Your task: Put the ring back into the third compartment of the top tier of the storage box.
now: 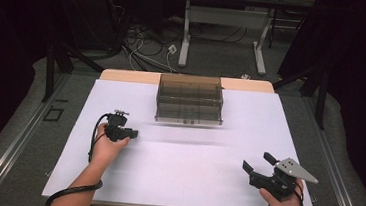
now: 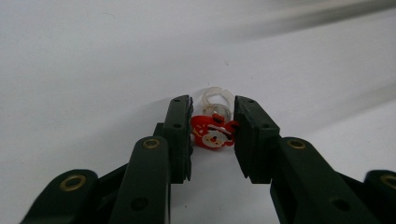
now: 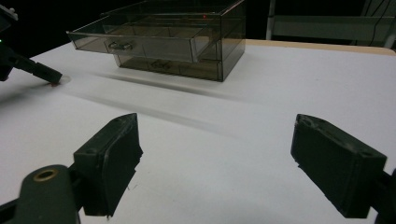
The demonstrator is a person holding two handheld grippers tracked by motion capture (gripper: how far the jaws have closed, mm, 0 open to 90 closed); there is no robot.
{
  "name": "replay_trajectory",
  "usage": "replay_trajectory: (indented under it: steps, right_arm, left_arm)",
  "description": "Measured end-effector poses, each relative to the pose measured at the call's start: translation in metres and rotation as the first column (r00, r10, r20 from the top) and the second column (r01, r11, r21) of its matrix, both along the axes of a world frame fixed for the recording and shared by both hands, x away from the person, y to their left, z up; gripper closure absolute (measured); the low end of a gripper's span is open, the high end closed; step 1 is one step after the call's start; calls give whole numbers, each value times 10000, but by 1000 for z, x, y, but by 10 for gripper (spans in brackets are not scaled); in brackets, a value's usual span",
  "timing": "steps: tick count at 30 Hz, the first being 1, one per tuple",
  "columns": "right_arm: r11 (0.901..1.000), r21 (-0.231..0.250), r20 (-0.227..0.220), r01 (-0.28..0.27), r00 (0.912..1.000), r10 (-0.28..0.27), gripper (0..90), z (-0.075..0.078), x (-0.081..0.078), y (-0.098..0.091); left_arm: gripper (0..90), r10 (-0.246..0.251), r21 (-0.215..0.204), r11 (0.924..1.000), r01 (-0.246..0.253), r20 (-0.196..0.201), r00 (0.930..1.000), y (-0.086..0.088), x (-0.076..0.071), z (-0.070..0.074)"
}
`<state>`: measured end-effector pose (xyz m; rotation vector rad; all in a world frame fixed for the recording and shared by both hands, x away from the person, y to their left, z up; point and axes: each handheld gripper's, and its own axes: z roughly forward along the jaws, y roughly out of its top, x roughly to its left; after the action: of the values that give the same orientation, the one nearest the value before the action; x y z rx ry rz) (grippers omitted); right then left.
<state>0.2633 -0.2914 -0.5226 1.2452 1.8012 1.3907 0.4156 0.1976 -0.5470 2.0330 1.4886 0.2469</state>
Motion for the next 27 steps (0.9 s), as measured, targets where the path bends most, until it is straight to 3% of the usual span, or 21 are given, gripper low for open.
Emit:
replay_trajectory:
  steps: [27]
  right_arm:
    - [10000, -60, 84, -17, 10000, 18, 151, 0, 1, -1]
  left_arm:
    - [682, -33, -57, 10000, 33, 73, 10000, -1, 1, 9]
